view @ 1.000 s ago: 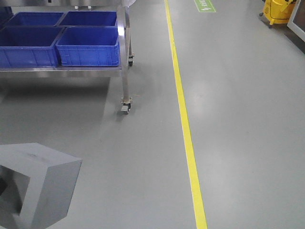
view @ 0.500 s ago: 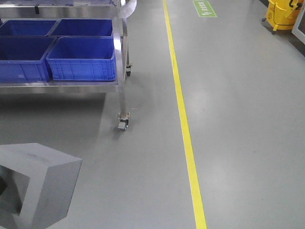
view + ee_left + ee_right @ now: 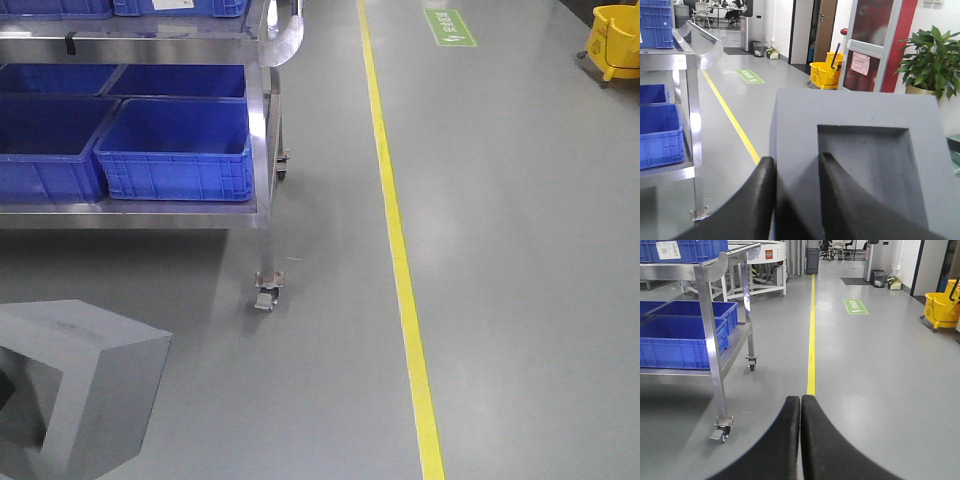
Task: Sort gray base to blue bin
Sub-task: 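Drive the base away from the table, turning toward the shelves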
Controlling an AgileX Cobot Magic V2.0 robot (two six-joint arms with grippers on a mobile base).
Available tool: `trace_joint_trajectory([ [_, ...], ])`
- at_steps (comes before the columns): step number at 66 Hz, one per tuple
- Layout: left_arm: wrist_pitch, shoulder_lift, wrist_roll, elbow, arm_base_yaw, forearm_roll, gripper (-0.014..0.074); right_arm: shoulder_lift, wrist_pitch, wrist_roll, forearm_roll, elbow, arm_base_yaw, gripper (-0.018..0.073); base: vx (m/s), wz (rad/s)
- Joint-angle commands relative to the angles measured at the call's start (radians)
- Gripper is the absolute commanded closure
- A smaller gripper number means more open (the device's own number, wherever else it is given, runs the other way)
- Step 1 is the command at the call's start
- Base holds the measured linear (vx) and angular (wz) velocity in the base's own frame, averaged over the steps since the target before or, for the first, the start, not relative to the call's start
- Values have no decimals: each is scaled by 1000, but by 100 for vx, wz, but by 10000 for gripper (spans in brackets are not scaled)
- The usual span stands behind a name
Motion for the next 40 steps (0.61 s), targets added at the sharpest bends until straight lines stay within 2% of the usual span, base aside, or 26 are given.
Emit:
trace_joint_trajectory([
  [1, -113, 9, -5, -34, -8, -8, 602, -12, -74, -5, -6, 14, -5, 568, 36, 7],
  [23, -113, 9, -5, -34, -8, -8, 602, -12, -74, -5, -6, 14, -5, 568, 34, 12],
  [40, -113, 9, -5, -34, -8, -8, 602, -12, -74, -5, -6, 14, -5, 568, 31, 51],
])
